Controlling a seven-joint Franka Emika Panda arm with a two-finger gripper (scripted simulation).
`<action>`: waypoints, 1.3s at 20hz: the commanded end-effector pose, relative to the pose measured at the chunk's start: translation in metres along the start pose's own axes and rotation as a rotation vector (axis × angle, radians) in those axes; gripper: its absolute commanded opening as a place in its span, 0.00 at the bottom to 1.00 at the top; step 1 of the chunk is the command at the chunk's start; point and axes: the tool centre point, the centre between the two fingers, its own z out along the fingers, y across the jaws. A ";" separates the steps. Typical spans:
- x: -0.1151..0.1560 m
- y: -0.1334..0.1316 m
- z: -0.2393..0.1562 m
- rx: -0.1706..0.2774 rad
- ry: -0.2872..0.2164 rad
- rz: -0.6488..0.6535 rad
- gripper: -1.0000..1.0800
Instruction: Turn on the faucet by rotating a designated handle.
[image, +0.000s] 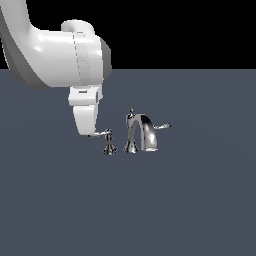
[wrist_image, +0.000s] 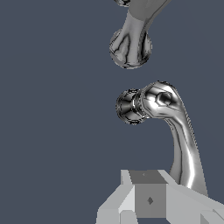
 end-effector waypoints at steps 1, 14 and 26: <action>-0.009 0.011 0.000 -0.010 -0.001 -0.012 0.00; 0.009 0.042 0.000 -0.007 0.000 -0.008 0.00; 0.031 0.063 0.000 -0.008 -0.002 -0.016 0.00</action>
